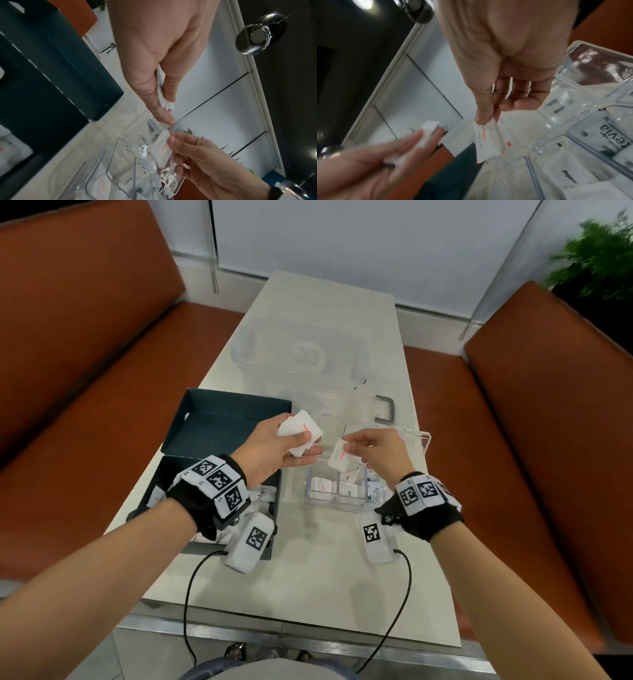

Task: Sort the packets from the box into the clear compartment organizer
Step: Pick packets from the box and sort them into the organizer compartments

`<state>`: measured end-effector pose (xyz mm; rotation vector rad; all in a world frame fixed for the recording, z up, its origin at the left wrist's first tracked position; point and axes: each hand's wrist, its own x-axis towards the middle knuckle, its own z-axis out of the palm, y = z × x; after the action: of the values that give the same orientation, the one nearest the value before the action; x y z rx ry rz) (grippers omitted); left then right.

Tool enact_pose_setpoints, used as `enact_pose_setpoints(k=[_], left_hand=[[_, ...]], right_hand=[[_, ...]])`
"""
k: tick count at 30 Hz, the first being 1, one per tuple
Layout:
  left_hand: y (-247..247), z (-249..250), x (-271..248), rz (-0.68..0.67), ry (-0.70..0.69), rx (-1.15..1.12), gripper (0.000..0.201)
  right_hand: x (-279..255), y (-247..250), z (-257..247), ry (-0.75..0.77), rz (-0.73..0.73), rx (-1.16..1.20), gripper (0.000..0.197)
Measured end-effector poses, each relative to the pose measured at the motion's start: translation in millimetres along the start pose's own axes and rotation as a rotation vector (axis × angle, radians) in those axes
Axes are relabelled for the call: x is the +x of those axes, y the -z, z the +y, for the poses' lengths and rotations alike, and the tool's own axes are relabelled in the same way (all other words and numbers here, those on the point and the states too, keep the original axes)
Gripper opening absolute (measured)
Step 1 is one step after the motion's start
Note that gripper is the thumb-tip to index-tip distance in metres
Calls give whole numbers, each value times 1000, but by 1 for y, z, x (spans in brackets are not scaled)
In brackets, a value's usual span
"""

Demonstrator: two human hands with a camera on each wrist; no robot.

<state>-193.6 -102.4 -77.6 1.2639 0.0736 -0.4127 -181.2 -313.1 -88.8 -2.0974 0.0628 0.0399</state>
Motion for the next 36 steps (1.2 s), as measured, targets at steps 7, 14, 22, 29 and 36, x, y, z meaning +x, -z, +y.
enact_pose_setpoints(k=[7,14,22,29,36], left_hand=[[10,-2,-3,11,-4,-17,30],[19,-5,-7,12,-3,-32,30],[30,-7,-9,35,-2,-57,27],[34,-11,-7,35,5,-66,26],[30,-14,-6,30,13,-51,24]], right_hand=[[10,-45,8,112,8,-258,10],[19,-64,15,130,-8,-451,21],[19,-59,16,151,-22,-512,25],[18,-44,8,7,-119,-514,24],[17,-64,14,50,-289,-1007,33]])
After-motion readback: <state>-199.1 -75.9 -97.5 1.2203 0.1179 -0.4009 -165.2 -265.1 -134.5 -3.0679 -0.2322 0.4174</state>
